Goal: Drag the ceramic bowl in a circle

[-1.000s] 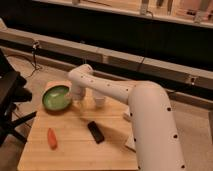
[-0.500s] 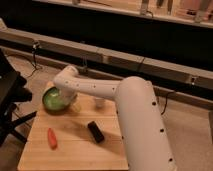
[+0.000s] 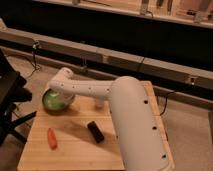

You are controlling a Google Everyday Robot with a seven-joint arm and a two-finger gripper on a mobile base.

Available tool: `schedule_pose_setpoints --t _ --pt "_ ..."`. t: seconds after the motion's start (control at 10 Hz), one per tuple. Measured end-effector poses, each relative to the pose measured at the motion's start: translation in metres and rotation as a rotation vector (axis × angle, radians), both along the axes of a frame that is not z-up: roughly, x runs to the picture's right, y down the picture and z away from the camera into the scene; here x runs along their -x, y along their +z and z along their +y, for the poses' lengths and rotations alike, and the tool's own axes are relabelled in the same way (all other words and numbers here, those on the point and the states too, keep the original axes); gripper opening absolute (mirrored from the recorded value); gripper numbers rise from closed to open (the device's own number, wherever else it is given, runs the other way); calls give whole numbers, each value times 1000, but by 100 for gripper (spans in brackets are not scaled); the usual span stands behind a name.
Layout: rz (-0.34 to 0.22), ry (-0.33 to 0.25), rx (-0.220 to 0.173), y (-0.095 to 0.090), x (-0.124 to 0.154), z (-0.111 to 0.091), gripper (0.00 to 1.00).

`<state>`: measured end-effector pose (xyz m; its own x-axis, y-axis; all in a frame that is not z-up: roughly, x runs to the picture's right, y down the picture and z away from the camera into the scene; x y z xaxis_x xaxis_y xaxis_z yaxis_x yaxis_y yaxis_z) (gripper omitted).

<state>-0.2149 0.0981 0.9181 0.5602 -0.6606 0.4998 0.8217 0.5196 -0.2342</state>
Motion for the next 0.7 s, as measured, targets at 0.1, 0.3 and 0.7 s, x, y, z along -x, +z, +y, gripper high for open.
schedule_pose_setpoints --t 0.1,0.3,0.7 --pt "-4 4 10 5 2 2 70" --pt "1 -9 9 6 9 4 50" --pt "11 -18 0 2 14 4 10"
